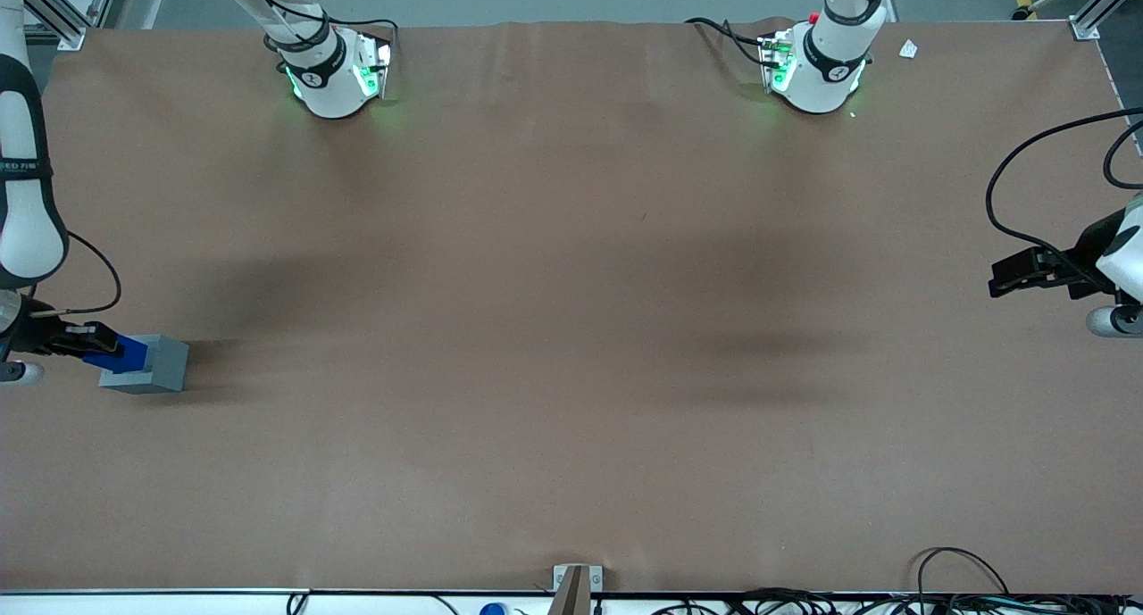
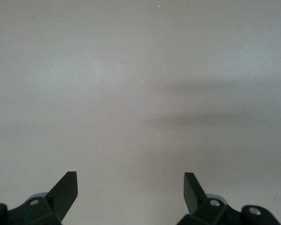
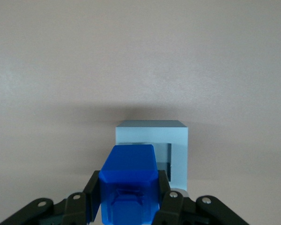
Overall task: Insert blue part into gray base with right arm
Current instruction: 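Carry the blue block over the gray base's opening, then lower the blue block into the gray base's opening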
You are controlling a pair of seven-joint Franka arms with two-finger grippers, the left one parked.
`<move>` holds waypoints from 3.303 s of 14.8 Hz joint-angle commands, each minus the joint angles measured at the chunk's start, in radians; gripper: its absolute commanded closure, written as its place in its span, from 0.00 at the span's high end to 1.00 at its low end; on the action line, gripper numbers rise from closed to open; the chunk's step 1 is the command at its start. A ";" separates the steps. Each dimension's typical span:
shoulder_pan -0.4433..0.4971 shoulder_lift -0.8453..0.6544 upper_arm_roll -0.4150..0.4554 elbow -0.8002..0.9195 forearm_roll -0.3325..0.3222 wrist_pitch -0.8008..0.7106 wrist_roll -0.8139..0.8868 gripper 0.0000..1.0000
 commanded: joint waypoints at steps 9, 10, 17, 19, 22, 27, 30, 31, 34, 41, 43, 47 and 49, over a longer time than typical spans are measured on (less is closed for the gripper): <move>-0.028 0.043 0.015 0.050 0.006 0.002 0.053 0.11; -0.030 0.046 0.015 0.050 0.003 0.002 0.053 0.11; -0.031 0.055 0.013 0.050 -0.002 0.002 0.051 0.11; -0.031 0.057 0.012 0.050 -0.002 0.002 0.053 0.11; -0.033 0.058 0.012 0.050 -0.002 0.002 0.053 0.11; -0.039 0.066 0.012 0.050 -0.017 0.025 0.051 0.11; -0.039 0.066 0.012 0.050 -0.017 0.025 0.051 0.11; -0.039 0.066 0.012 0.050 -0.017 0.025 0.053 0.11; -0.042 0.066 0.012 0.048 -0.016 0.021 0.053 0.11; -0.042 0.063 0.012 0.048 -0.017 -0.001 0.054 0.11; -0.041 0.063 0.012 0.048 -0.017 -0.013 0.056 0.11; -0.041 0.063 0.012 0.047 -0.017 -0.016 0.054 0.11; -0.042 0.063 0.012 0.047 -0.017 -0.015 0.051 0.11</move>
